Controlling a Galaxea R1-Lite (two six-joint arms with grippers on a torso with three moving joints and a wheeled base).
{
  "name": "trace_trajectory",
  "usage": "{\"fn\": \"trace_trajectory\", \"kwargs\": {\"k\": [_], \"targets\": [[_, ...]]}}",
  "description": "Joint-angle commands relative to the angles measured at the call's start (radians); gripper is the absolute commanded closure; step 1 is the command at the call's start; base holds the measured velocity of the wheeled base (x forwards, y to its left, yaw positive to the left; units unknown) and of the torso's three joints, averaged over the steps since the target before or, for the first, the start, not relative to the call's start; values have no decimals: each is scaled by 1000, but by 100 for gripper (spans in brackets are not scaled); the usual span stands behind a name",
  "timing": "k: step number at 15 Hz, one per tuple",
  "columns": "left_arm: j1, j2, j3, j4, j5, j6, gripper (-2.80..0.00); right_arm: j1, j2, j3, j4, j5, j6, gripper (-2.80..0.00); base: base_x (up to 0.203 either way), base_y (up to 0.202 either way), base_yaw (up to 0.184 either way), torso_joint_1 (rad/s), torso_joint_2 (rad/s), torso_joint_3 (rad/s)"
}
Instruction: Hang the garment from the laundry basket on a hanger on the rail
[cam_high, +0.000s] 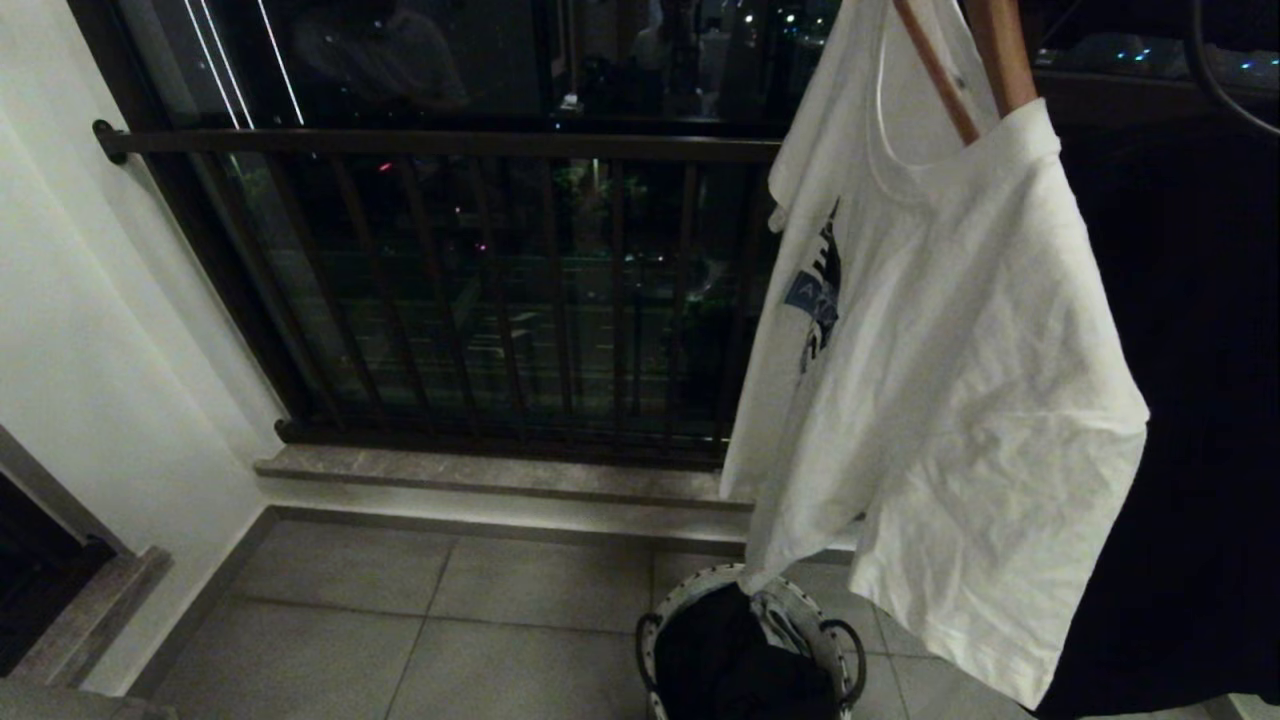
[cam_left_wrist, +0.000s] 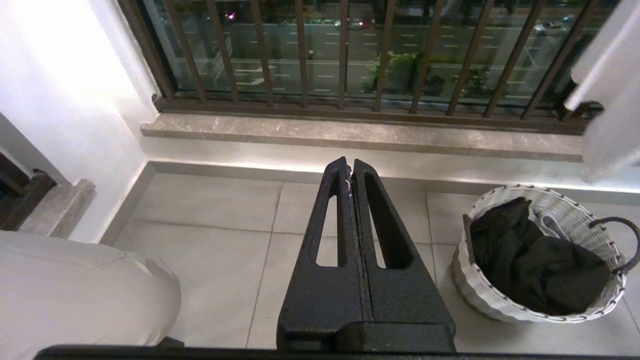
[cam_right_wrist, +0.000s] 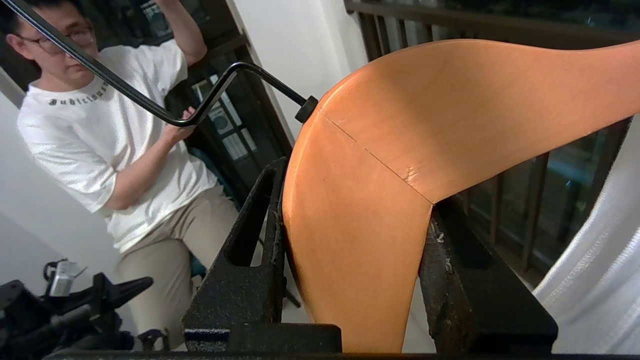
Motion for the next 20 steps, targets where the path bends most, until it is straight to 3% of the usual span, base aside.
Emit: {"fn": "trace_trajectory", "kwargs": {"k": [1, 20], "targets": [[0, 1, 0, 0, 1, -1, 0, -12, 9, -4, -6, 6, 2, 0, 0, 0, 0, 0, 0, 0], [0, 1, 0, 0, 1, -1, 0, -31, 98, -7, -179, 23, 2, 0, 0, 0, 0, 0, 0, 0]]}}
